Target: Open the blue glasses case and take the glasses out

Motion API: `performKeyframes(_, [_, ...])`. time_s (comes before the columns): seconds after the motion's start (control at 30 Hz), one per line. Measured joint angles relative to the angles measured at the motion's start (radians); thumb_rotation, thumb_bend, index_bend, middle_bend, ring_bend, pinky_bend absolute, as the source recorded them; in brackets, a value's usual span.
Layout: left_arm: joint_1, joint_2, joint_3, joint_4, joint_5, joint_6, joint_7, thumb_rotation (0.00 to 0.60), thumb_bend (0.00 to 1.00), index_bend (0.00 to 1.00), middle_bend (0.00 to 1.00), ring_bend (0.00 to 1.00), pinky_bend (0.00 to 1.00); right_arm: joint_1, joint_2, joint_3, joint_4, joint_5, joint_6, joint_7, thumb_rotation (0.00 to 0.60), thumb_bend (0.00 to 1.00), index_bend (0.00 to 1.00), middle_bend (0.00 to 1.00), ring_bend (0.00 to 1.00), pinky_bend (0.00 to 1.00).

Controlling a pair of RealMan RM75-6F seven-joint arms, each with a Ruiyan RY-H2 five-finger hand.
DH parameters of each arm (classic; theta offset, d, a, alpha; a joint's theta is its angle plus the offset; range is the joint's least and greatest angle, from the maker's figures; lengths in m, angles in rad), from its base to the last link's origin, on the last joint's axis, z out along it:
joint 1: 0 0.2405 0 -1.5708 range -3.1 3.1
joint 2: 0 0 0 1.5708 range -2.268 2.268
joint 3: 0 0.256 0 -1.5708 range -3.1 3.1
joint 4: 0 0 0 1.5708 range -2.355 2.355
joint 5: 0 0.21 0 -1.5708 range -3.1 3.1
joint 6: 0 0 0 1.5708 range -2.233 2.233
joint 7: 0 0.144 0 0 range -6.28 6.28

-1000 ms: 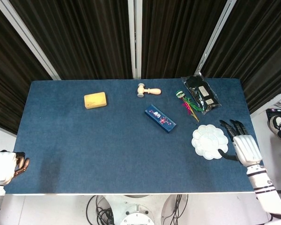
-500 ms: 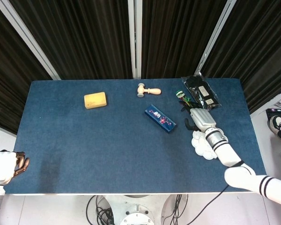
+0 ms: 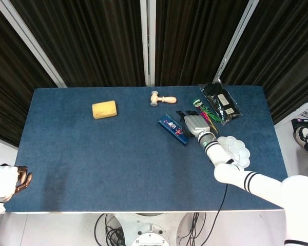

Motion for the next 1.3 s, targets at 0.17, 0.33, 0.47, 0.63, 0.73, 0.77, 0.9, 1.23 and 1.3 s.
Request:
performKeyframes(0.17, [-0.001, 0.001, 0.000, 0.001, -0.001, -0.002, -0.003, 0.600, 0.39, 0.84, 1.00, 0.85, 0.66, 0.027, -0.020, 0.001, 0.003, -0.014, -0.029, 0.015, 0.600, 0.68, 0.00, 0.24, 0.00, 0.00])
performKeyframes(0.33, [-0.002, 0.002, 0.000, 0.001, -0.001, -0.004, -0.004, 0.600, 0.39, 0.85, 1.00, 0.85, 0.66, 0.026, -0.007, 0.006, -0.063, -0.093, -0.018, 0.036, 0.600, 0.69, 0.00, 0.25, 0.00, 0.00])
performKeyframes(0.47, [-0.001, 0.001, 0.001, 0.001, 0.000, -0.002, -0.004, 0.600, 0.39, 0.85, 1.00, 0.85, 0.66, 0.022, 0.015, -0.006, -0.145, -0.158, -0.002, 0.040, 0.600, 0.68, 0.00, 0.25, 0.00, 0.00])
performKeyframes(0.63, [-0.001, 0.002, 0.002, 0.001, 0.001, -0.001, -0.005, 0.600, 0.39, 0.85, 0.99, 0.85, 0.66, 0.010, 0.041, -0.025, -0.204, -0.215, 0.049, 0.035, 0.600, 0.23, 0.00, 0.24, 0.00, 0.00])
performKeyframes(0.73, [-0.001, 0.002, 0.001, 0.001, 0.001, -0.002, -0.004, 0.600, 0.39, 0.85, 0.99, 0.85, 0.66, -0.002, 0.050, -0.033, -0.206, -0.252, 0.110, 0.024, 0.600, 0.11, 0.02, 0.24, 0.00, 0.00])
performKeyframes(0.77, [-0.001, 0.002, 0.002, 0.001, 0.001, -0.002, -0.003, 0.600, 0.39, 0.84, 0.99, 0.85, 0.66, -0.005, 0.057, -0.039, -0.206, -0.268, 0.127, 0.015, 0.600, 0.11, 0.04, 0.24, 0.00, 0.00])
performKeyframes(0.9, [-0.001, 0.003, 0.002, -0.003, -0.001, -0.004, 0.000, 0.600, 0.39, 0.84, 0.99, 0.85, 0.66, 0.001, 0.079, -0.061, -0.202, -0.279, 0.122, -0.026, 0.600, 0.21, 0.10, 0.24, 0.00, 0.00])
performKeyframes(1.23, [-0.002, 0.004, 0.002, -0.002, -0.001, -0.005, -0.003, 0.600, 0.39, 0.85, 0.99, 0.85, 0.66, 0.057, 0.044, -0.116, -0.141, -0.221, 0.089, -0.142, 0.600, 0.33, 0.13, 0.23, 0.00, 0.00])
performKeyframes(1.3, [-0.002, 0.003, 0.002, -0.001, -0.001, -0.005, -0.004, 0.600, 0.39, 0.85, 0.99, 0.85, 0.66, 0.065, 0.034, -0.121, -0.132, -0.212, 0.087, -0.150, 0.600, 0.33, 0.13, 0.22, 0.00, 0.00])
